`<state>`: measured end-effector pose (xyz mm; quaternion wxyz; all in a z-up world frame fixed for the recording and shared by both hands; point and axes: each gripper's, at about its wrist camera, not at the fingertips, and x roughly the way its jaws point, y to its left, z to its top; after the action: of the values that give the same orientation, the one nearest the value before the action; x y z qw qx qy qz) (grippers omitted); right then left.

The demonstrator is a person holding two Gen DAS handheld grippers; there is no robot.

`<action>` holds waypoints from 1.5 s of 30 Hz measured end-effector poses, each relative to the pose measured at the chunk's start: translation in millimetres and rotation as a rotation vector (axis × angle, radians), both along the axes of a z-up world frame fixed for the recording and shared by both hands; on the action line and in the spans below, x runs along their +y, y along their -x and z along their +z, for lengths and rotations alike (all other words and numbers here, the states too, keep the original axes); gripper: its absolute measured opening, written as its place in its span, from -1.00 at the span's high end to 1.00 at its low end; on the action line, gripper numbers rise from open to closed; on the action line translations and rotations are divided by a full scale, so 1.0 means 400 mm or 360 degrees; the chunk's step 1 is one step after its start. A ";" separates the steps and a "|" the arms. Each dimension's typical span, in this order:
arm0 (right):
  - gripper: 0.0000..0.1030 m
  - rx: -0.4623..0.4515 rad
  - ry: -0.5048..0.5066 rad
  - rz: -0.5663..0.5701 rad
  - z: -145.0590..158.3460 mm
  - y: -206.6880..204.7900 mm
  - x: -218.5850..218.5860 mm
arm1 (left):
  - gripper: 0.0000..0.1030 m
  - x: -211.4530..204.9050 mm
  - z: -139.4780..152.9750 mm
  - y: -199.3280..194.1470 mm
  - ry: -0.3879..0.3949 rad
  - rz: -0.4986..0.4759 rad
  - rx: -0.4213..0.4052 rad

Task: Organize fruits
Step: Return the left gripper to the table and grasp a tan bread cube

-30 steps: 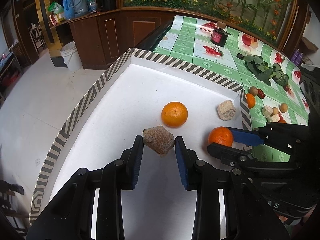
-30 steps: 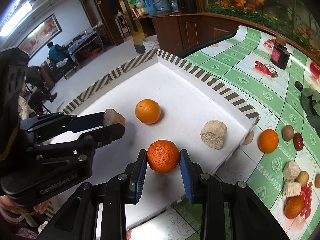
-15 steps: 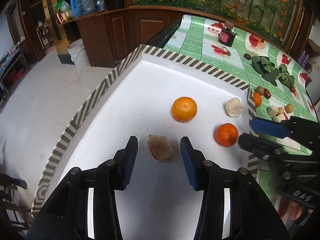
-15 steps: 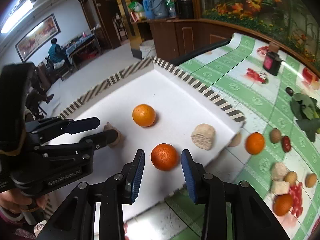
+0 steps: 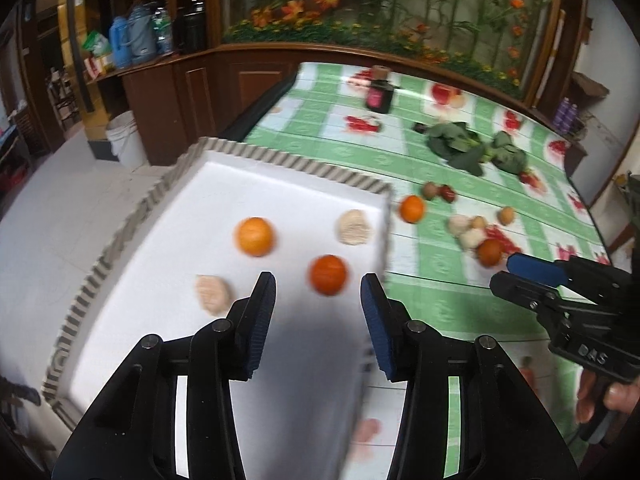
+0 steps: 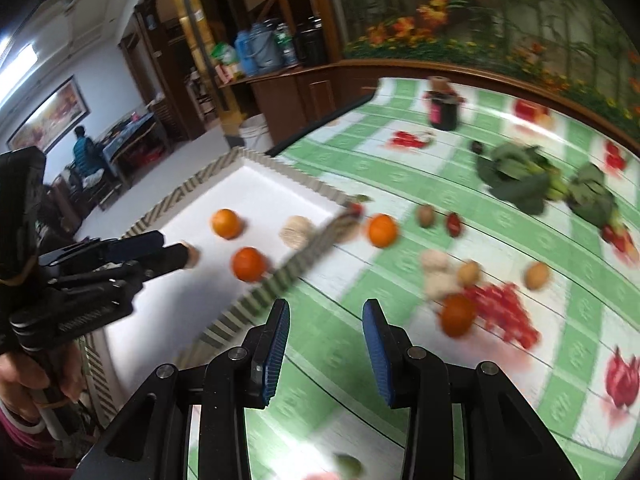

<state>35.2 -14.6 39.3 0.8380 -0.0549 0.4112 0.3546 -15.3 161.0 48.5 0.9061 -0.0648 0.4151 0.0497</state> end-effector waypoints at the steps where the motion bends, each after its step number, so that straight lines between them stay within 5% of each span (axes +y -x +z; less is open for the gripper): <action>1: 0.29 0.0005 0.0003 -0.0032 -0.006 -0.004 -0.028 | 0.14 -0.014 0.000 -0.002 0.0002 -0.0016 0.0003; 11: 0.22 0.0074 0.0067 -0.0261 -0.075 -0.082 -0.180 | 0.14 -0.134 -0.016 -0.041 0.0026 -0.0167 0.0044; 22: 0.21 0.0134 0.0085 -0.0165 -0.122 -0.174 -0.110 | 0.14 -0.171 -0.041 -0.091 0.0045 -0.0198 0.0101; 25: 0.41 0.0150 0.0032 -0.0140 -0.130 -0.171 -0.116 | 0.14 -0.187 -0.045 -0.112 0.0055 -0.0208 0.0112; 45: 0.41 0.0176 -0.0216 -0.0308 -0.091 -0.158 -0.309 | 0.15 -0.340 -0.126 -0.305 0.0172 -0.0261 0.0218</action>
<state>98.2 -138.0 2.9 0.8460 0.0616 0.4353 0.3016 106.6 25.1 -1.8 0.8718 -0.0760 0.4821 -0.0426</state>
